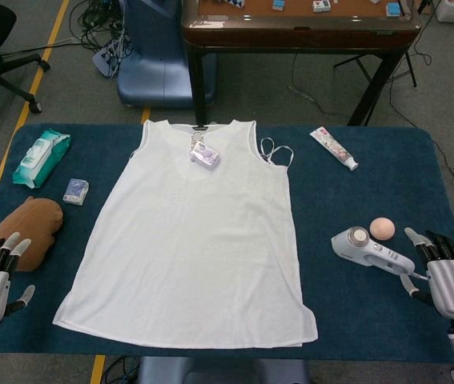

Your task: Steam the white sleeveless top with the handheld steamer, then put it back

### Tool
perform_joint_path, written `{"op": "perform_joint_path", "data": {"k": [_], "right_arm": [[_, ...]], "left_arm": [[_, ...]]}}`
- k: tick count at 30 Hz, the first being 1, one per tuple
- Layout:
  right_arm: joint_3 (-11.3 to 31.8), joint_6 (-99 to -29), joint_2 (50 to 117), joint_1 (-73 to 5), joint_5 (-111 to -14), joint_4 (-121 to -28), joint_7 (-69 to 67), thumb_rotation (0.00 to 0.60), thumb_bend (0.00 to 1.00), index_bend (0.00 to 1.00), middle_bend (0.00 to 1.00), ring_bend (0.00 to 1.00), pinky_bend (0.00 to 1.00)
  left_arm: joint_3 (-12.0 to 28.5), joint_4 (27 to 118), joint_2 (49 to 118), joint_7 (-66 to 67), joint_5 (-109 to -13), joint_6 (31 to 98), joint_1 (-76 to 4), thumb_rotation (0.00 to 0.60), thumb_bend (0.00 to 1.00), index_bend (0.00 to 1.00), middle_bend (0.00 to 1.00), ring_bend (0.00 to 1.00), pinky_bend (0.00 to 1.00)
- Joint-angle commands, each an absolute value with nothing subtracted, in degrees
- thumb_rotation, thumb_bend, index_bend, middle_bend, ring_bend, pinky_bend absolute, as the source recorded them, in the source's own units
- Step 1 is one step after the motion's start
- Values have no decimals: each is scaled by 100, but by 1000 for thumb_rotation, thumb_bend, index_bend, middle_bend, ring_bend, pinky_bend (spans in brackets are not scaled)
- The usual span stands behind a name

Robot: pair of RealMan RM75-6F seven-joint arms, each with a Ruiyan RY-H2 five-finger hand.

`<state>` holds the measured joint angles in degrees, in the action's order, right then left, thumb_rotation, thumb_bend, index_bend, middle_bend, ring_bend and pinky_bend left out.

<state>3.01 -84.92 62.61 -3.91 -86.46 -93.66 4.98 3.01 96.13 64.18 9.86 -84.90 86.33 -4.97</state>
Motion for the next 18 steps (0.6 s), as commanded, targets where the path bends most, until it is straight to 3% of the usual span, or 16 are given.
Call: {"op": "perform_joint_path", "data": {"k": [1, 11, 18], "right_arm": [[303, -8471, 6254, -400, -8635, -9375, 514, 600, 296, 34, 245, 125, 133], [492, -8252, 5950, -476, -8097, -9937, 1034, 600, 296, 58, 261, 132, 173], [675, -7879, 5840, -681, -7468, -10199, 1563, 600, 296, 259, 261, 132, 224]], "left_arm": [[291, 9597, 6428, 977, -8522, 8619, -511, 600, 238, 122, 62, 44, 76], [257, 9571, 6442, 932, -8644, 8674, -503, 600, 238, 126, 70, 44, 78], [241, 9454, 6520, 823, -8712, 8679, -515, 600, 238, 156, 75, 45, 78]]}}
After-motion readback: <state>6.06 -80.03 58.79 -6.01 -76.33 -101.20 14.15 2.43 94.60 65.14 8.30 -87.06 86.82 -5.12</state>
